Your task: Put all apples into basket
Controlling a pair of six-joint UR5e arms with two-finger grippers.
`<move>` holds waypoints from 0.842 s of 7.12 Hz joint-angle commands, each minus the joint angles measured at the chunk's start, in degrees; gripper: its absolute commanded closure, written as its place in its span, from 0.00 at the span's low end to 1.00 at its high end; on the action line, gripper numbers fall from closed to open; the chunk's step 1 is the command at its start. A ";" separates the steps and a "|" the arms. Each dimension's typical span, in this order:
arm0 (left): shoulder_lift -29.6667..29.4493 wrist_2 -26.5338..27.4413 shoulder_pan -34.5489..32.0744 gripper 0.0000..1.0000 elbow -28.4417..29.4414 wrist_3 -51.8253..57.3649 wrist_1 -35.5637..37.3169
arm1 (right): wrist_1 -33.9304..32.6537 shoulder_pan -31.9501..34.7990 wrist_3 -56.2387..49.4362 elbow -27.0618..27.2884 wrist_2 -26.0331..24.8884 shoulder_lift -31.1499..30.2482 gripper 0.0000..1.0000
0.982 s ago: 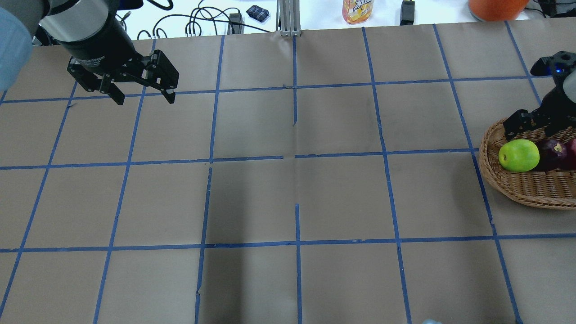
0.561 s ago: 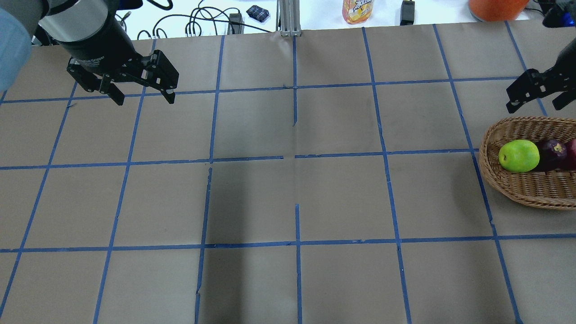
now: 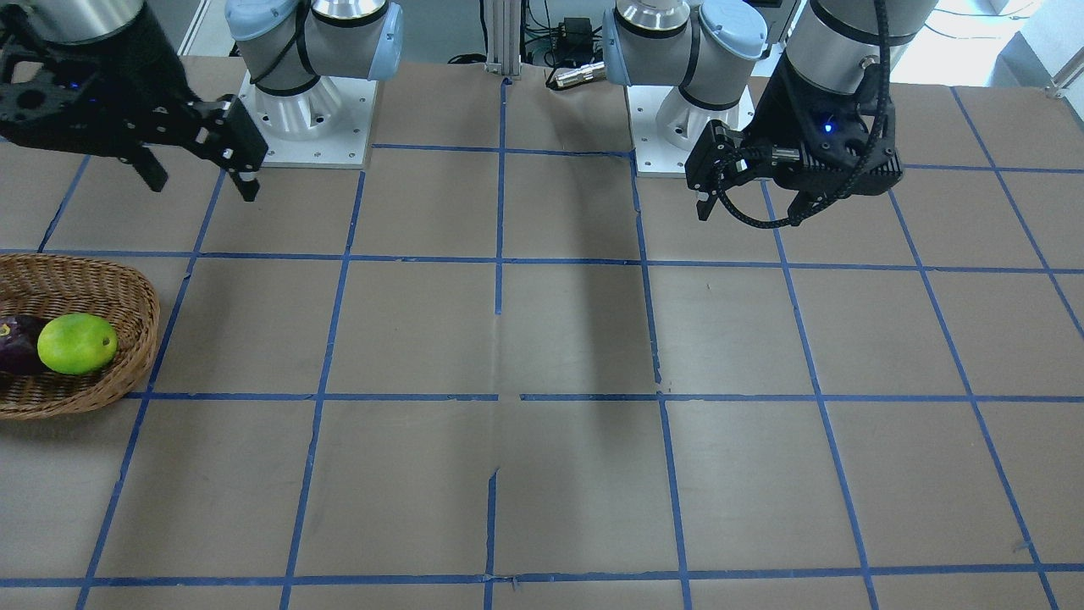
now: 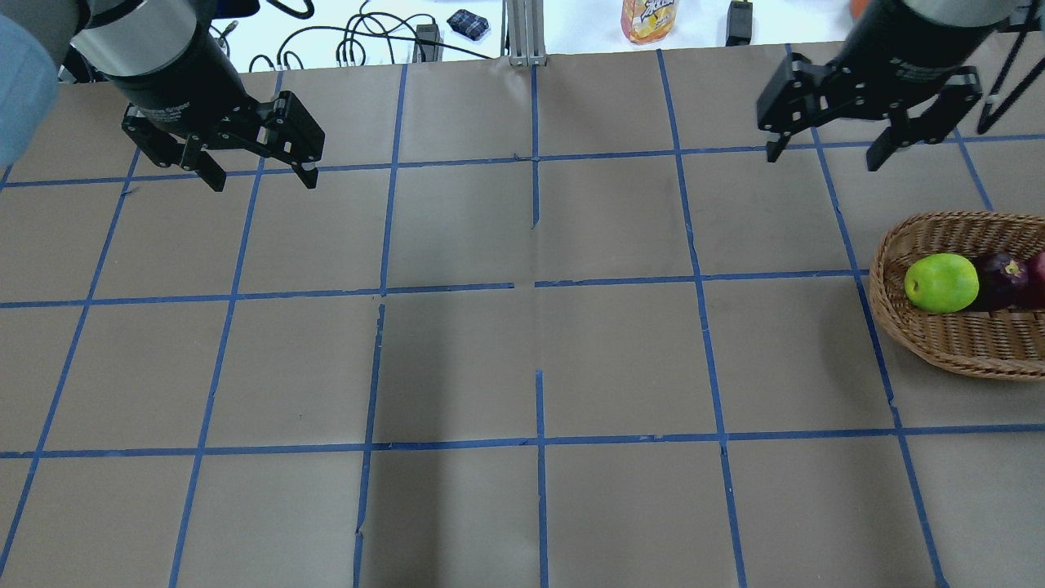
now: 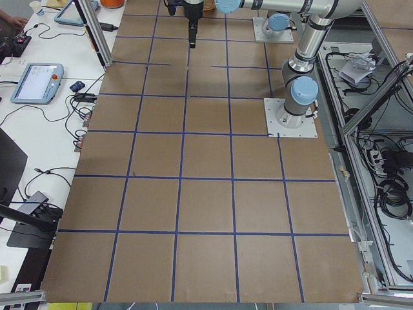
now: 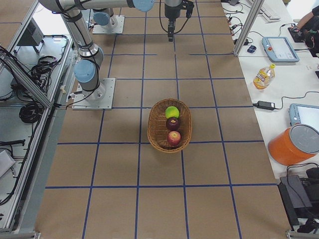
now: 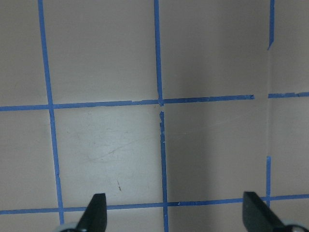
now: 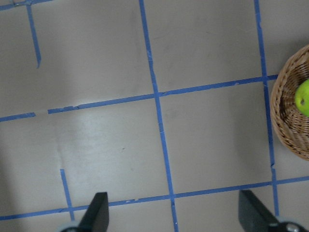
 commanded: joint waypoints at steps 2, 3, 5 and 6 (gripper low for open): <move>-0.08 0.18 0.00 0.00 -0.07 0.00 -0.09 | -1.19 3.50 3.33 -0.42 -0.05 2.21 0.00; -0.17 0.35 -0.09 0.00 0.02 0.00 -0.09 | -1.02 3.59 2.98 -0.76 -0.05 2.21 0.00; 0.09 0.44 -0.09 0.00 0.10 -0.35 -0.96 | -0.32 3.50 2.80 -0.85 -1.01 2.21 0.00; -0.08 0.70 -0.09 0.00 0.63 -2.35 -2.18 | -0.31 3.50 -0.77 -0.85 -1.01 2.21 0.00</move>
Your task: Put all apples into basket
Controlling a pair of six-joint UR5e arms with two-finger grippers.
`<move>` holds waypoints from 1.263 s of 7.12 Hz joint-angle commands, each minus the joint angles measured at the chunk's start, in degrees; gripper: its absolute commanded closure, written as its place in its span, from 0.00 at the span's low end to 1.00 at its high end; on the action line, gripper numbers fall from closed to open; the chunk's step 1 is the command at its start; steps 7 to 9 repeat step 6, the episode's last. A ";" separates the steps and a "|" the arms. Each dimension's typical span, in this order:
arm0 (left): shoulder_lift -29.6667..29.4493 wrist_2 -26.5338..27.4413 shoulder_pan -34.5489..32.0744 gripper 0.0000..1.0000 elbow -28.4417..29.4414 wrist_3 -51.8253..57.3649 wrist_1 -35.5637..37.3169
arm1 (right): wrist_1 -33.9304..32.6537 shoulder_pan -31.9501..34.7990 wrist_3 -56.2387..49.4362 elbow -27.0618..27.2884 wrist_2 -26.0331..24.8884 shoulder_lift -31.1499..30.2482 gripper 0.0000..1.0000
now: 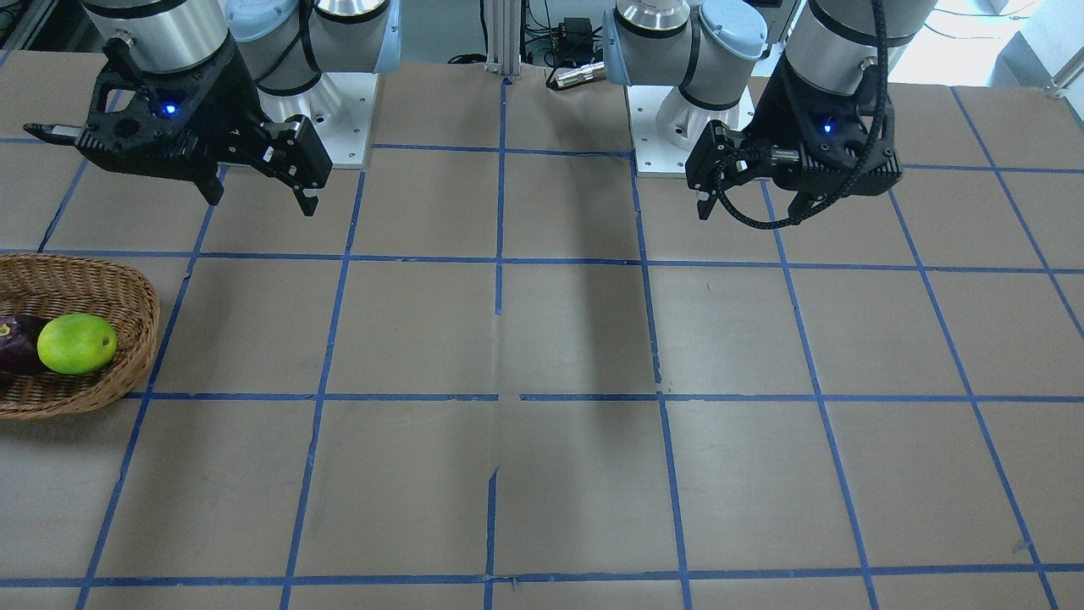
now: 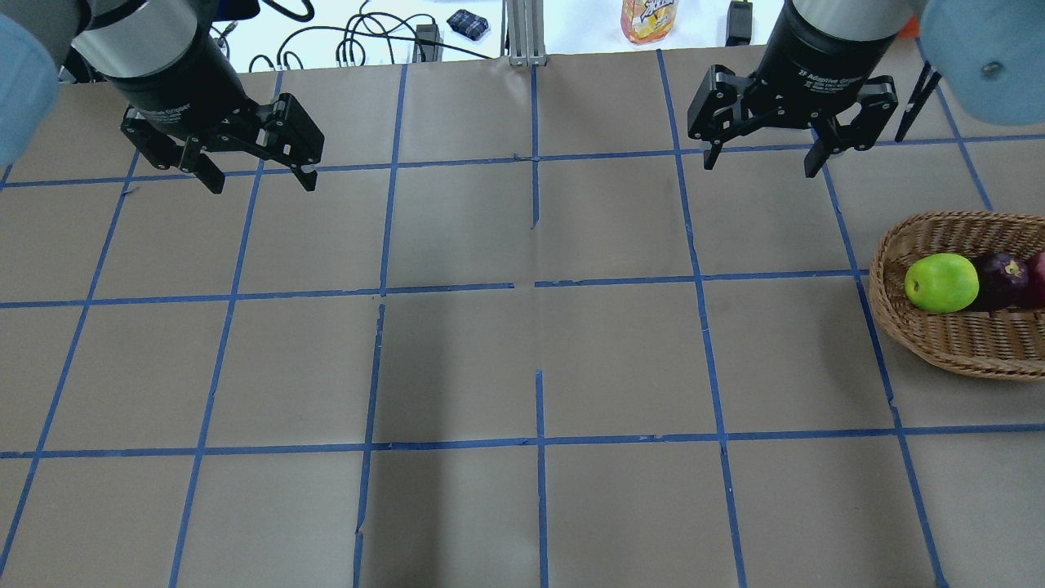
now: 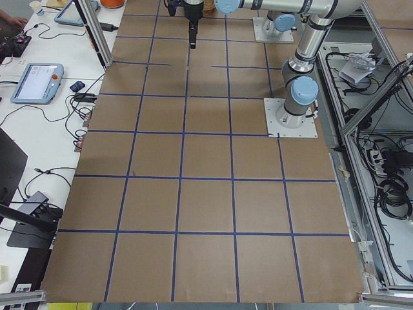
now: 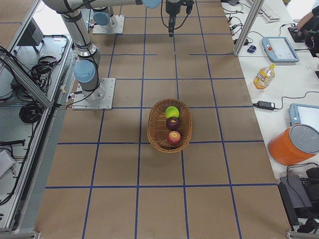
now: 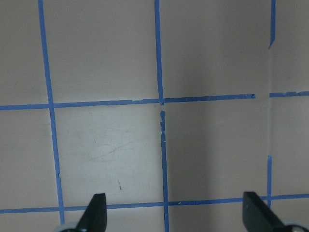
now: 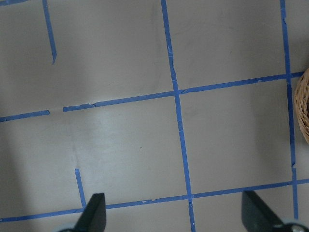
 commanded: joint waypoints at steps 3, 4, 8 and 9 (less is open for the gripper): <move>-0.21 -0.12 0.17 0.00 0.87 -1.80 -1.30 | -0.04 0.08 -6.21 -0.03 -0.06 0.00 0.00; -0.21 -0.29 0.17 0.00 0.78 -1.79 -1.30 | 0.04 0.00 -6.03 0.06 -0.06 0.00 0.00; -0.21 -0.38 0.17 0.00 0.78 -1.79 -1.30 | -0.13 0.00 -6.03 0.14 -0.06 0.00 0.00; -0.21 -0.38 0.17 0.00 0.78 -1.79 -1.30 | -0.13 0.00 -6.03 0.14 -0.06 0.00 0.00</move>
